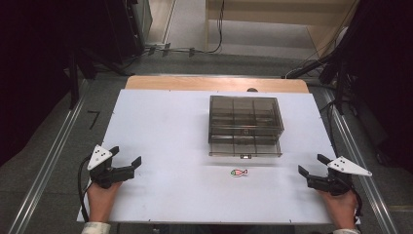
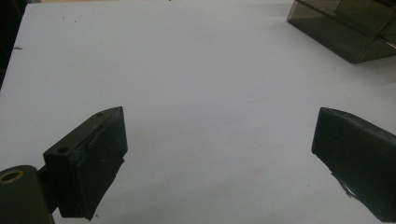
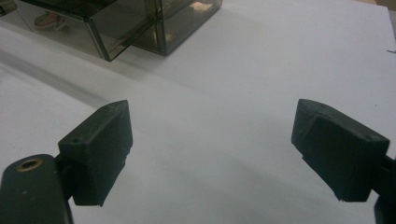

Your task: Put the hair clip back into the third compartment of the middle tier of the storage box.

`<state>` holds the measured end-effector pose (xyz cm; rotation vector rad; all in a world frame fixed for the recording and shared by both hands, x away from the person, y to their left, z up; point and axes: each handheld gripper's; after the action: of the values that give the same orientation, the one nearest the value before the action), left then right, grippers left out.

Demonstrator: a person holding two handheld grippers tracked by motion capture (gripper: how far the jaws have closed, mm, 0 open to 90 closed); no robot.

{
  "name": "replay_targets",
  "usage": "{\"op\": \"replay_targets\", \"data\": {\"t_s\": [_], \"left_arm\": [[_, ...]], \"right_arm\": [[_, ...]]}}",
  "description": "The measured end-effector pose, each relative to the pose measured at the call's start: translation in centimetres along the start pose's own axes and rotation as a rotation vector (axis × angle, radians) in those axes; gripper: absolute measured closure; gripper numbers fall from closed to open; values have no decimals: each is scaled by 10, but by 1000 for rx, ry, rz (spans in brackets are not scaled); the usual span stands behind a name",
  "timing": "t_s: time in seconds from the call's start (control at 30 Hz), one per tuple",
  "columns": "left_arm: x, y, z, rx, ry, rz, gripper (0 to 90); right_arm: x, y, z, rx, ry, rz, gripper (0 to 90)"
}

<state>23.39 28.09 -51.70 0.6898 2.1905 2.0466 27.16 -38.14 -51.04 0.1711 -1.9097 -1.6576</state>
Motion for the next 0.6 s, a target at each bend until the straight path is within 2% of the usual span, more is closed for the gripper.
{"op": "replay_targets", "data": {"t_s": [0.6], "left_arm": [[0, 0, 0, -1, -1, 0, 41]], "right_arm": [[1, 0, 0, 4, 2, -7, 109]]}}
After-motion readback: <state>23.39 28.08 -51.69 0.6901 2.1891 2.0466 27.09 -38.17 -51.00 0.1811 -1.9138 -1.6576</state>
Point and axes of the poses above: each handheld gripper's, and its own axes: x roughly backward along the jaws, y roughly out of its top, z roughly to its left, and after that the axes turned 10 degrees about -z, right-handed
